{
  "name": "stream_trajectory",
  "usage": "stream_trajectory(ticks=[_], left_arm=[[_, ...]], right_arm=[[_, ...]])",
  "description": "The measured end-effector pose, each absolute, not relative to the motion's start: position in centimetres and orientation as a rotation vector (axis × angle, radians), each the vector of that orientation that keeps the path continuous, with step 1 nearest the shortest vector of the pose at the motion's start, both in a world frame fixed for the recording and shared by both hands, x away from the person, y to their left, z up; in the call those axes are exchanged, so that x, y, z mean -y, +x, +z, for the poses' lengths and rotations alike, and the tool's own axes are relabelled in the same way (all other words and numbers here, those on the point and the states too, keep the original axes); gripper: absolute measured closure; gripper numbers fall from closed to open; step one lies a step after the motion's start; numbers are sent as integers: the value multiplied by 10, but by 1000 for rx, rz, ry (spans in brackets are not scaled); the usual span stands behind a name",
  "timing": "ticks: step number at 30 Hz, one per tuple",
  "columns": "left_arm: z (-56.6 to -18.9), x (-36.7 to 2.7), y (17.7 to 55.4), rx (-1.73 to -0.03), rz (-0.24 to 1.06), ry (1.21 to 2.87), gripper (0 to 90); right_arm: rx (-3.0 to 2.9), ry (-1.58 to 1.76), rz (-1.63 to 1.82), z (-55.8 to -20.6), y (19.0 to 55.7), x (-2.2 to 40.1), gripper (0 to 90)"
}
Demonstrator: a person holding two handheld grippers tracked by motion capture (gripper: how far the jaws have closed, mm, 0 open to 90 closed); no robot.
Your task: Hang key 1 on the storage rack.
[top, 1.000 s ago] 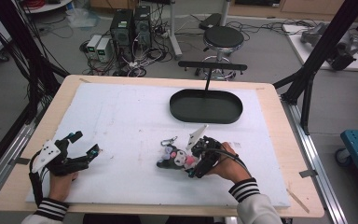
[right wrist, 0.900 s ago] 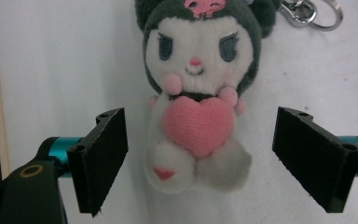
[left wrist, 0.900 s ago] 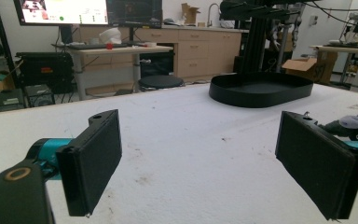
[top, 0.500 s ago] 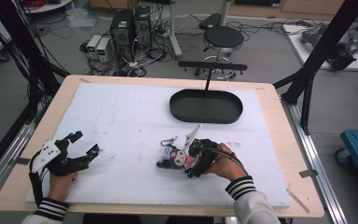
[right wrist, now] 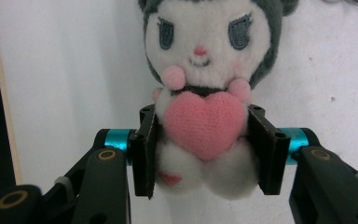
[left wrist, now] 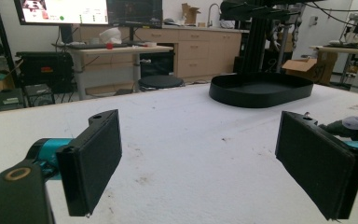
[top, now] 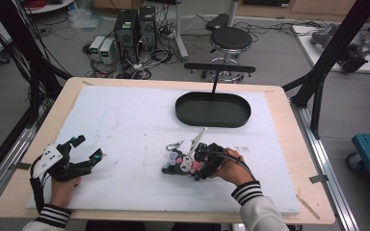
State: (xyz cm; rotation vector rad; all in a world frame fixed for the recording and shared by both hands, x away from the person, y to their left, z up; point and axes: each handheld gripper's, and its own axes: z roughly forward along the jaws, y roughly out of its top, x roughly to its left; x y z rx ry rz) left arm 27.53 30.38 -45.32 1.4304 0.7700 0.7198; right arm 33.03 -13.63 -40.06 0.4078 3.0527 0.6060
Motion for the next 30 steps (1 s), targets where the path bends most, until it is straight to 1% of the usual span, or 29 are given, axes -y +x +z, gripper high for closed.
stream_trajectory(ticks=[12, 19, 30], left_arm=[[-453, -304, 275, -772, 719, 1430, 149], [-453, -304, 275, -770, 720, 1431, 149], [-453, -304, 275, -768, 721, 1432, 149]], right_arm=[[-3036, 421, 673, -394, 330, 140, 533], [-2979, 471, 833, -379, 332, 149, 534], [-2882, 534, 948, -367, 337, 155, 533]])
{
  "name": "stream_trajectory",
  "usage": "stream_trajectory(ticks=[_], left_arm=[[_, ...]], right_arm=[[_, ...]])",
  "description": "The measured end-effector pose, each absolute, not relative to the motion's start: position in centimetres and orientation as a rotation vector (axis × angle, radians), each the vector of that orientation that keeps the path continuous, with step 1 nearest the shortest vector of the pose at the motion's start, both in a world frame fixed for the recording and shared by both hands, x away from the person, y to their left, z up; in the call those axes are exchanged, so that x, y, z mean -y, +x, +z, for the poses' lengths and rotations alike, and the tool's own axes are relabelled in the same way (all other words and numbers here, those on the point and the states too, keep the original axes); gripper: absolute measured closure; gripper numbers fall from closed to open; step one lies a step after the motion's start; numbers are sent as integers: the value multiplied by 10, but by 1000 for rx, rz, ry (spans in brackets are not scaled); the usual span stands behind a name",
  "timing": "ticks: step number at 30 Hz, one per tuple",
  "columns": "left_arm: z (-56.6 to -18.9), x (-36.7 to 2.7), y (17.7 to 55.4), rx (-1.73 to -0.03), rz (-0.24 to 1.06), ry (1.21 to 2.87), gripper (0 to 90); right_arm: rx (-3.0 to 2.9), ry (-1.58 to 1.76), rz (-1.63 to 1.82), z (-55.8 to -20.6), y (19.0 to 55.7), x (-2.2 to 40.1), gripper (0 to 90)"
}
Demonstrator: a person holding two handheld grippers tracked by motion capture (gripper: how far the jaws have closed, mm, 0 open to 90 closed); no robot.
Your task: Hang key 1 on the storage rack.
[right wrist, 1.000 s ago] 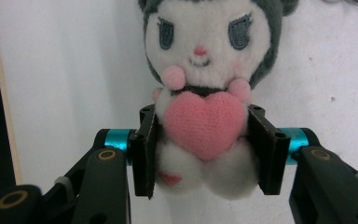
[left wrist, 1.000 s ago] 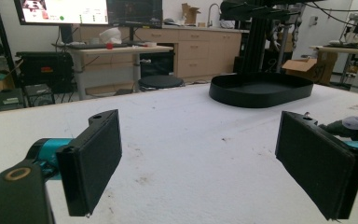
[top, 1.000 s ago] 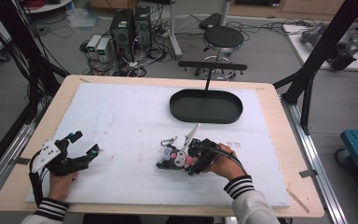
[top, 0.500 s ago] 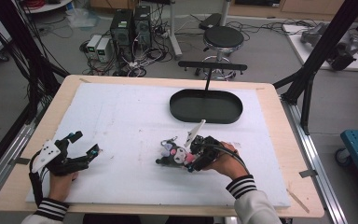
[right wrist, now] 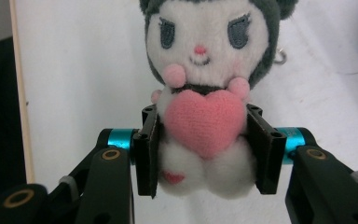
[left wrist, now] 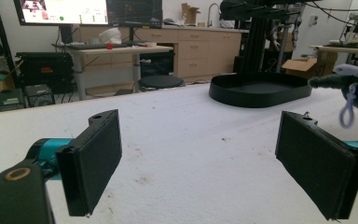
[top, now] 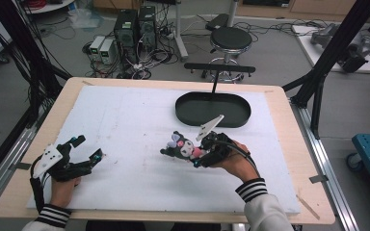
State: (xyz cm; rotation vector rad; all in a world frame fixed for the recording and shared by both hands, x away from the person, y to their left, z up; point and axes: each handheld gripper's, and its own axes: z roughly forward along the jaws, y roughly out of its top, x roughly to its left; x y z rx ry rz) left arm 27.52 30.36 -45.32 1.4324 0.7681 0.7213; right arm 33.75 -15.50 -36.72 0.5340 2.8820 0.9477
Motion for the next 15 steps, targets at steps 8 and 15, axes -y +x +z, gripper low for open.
stream_trajectory(ticks=[8, 15], left_arm=[[-453, -304, 275, -769, 718, 1432, 149], [-453, -304, 275, -768, 721, 1432, 149]], right_arm=[[-2743, 622, 1069, -357, 343, 164, 533], [-2588, 758, 1171, -351, 352, 174, 532]])
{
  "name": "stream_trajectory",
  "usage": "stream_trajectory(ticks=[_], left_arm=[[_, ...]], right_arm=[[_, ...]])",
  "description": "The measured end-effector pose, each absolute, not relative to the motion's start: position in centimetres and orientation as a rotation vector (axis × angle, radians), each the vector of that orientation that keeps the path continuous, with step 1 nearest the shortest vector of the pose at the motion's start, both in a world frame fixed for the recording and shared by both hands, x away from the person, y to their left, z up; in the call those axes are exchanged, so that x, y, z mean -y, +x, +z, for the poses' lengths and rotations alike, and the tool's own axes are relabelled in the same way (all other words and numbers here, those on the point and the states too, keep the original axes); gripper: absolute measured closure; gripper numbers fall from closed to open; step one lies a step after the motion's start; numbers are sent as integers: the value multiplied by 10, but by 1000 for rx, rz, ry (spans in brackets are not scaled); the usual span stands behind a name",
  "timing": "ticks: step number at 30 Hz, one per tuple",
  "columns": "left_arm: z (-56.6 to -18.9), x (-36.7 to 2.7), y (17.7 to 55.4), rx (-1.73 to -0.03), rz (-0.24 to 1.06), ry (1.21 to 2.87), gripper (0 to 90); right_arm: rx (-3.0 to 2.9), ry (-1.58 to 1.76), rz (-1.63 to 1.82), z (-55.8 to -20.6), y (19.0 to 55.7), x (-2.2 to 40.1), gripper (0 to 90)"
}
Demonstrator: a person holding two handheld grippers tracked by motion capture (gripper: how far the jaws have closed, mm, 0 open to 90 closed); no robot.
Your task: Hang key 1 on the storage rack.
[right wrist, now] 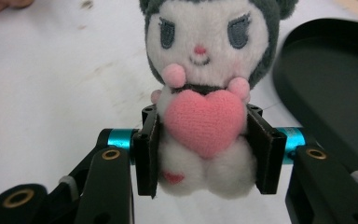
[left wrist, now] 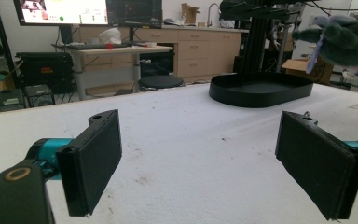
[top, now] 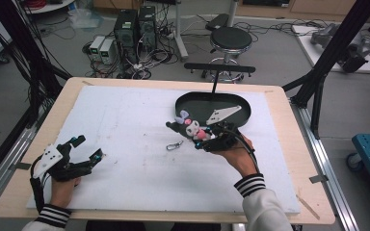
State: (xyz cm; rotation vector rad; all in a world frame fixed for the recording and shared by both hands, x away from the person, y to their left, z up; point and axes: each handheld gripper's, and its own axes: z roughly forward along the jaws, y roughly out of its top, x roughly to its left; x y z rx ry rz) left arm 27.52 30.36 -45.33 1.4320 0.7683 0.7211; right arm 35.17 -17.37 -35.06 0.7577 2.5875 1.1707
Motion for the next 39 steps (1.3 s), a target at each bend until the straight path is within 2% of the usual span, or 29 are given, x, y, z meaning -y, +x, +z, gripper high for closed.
stream_trajectory(ticks=[15, 28, 39], left_arm=[[-453, -303, 275, -768, 724, 1429, 149], [-453, -303, 275, -767, 723, 1433, 149], [-453, -303, 275, -768, 722, 1433, 149]], right_arm=[[-2373, 901, 1272, -344, 362, 189, 532], [-2201, 1033, 1288, -321, 384, 199, 532], [-2126, 1089, 1290, -320, 393, 203, 532]])
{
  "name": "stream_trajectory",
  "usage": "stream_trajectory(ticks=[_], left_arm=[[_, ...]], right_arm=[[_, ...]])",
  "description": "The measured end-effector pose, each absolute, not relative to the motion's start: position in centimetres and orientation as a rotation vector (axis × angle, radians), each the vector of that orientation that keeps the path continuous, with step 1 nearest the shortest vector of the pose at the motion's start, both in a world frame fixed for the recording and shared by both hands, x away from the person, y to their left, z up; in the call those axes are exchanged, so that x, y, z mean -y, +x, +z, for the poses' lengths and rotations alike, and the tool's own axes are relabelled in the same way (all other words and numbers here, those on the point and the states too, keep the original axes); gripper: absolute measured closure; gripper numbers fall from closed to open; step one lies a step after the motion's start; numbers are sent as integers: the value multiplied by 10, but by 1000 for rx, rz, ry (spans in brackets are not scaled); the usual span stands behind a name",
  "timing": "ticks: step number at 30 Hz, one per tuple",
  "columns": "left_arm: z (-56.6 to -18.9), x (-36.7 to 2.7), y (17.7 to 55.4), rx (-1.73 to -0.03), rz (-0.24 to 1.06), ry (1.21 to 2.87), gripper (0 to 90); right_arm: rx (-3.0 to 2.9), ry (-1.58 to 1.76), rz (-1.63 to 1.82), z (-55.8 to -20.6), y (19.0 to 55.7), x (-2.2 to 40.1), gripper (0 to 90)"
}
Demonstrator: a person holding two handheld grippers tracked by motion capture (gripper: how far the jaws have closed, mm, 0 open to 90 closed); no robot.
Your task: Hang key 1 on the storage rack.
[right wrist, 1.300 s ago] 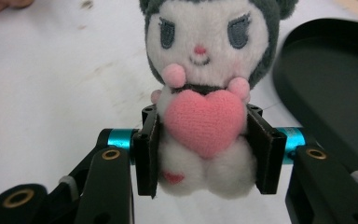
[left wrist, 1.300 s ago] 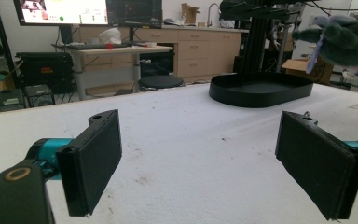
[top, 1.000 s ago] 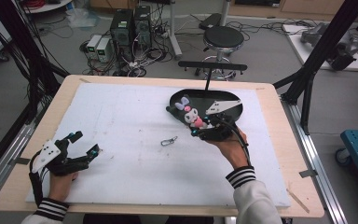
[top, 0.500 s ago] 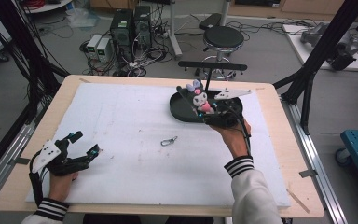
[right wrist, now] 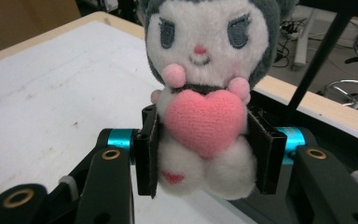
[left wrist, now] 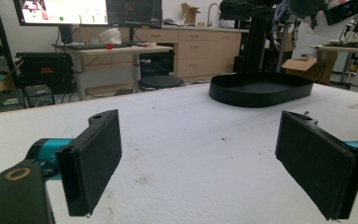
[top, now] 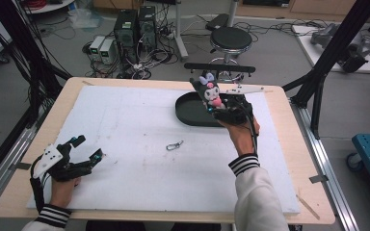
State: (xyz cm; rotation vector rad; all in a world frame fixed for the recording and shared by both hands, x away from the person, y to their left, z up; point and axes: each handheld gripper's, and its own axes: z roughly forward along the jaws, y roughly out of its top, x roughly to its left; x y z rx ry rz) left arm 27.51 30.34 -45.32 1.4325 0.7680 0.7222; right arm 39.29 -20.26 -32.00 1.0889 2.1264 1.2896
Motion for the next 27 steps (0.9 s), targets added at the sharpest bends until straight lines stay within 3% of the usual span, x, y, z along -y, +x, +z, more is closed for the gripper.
stream_trajectory(ticks=[27], left_arm=[[-453, -304, 275, -771, 719, 1428, 149]], right_arm=[[-2016, 1271, 1322, -307, 422, 212, 533]])
